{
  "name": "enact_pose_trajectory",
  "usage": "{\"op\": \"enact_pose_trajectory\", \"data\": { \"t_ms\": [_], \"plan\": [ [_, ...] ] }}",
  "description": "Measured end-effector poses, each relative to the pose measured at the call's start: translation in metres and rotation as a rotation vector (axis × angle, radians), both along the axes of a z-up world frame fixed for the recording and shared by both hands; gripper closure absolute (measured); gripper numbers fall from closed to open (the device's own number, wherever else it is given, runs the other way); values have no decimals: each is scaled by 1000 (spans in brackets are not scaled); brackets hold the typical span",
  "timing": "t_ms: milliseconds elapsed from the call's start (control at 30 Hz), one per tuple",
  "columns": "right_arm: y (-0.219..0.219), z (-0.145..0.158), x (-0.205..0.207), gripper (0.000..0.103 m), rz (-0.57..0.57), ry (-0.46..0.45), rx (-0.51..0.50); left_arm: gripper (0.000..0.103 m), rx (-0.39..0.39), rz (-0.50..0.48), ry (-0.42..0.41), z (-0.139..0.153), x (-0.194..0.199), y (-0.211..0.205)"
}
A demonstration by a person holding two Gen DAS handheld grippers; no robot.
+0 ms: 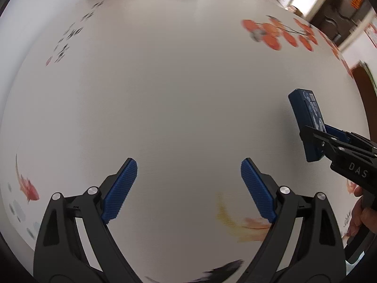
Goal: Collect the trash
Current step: 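Lift the gum box with the right tool and carry it over the bin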
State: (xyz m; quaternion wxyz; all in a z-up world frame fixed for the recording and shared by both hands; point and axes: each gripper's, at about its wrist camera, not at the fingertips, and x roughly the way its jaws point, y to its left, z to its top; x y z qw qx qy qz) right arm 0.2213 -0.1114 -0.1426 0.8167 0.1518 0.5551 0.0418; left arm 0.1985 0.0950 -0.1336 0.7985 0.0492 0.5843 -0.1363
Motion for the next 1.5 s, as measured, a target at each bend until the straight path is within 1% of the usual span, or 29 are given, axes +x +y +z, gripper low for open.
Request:
{"op": "enact_pose_trajectory", "data": {
  "t_ms": [167,400,567,667,767,967,1067,1167,1200,1267,1367,1400,1500],
  "plan": [
    [-49,11,-39,50,-76,-31,14,16,-2,-91,-27,13,-10,-42],
    [-121,15,-108,50,-217,-42,19,16,-3,-250,-56,24,-36,-118],
    [-171,11,-169,50,-339,-43,38,16,-6,-393,-72,32,-66,-181],
    [-199,9,-215,50,-413,-40,48,16,-12,-489,-68,33,-93,-223],
    [-222,6,-259,50,-484,-31,50,16,-12,-571,-68,33,-117,-256],
    [-261,1,-353,50,-654,-17,54,16,-17,-764,-63,32,-188,-325],
    [-276,1,-399,50,-740,-18,55,16,-19,-846,-64,33,-220,-351],
    [-288,-1,-448,50,-832,-19,61,16,-17,-942,-66,32,-259,-379],
    [-290,-2,-458,50,-852,-18,62,16,-13,-979,-68,31,-275,-389],
    [-297,-6,-495,50,-916,-11,71,16,-7,-1047,-65,28,-306,-405],
    [-302,-15,-537,50,-988,1,83,16,-4,-1124,-56,23,-342,-423],
    [-304,-20,-556,50,-1016,10,87,16,-1,-1158,-50,21,-359,-430],
    [-309,-31,-591,50,-1066,31,103,16,4,-1233,-23,13,-399,-444]
  ]
}}
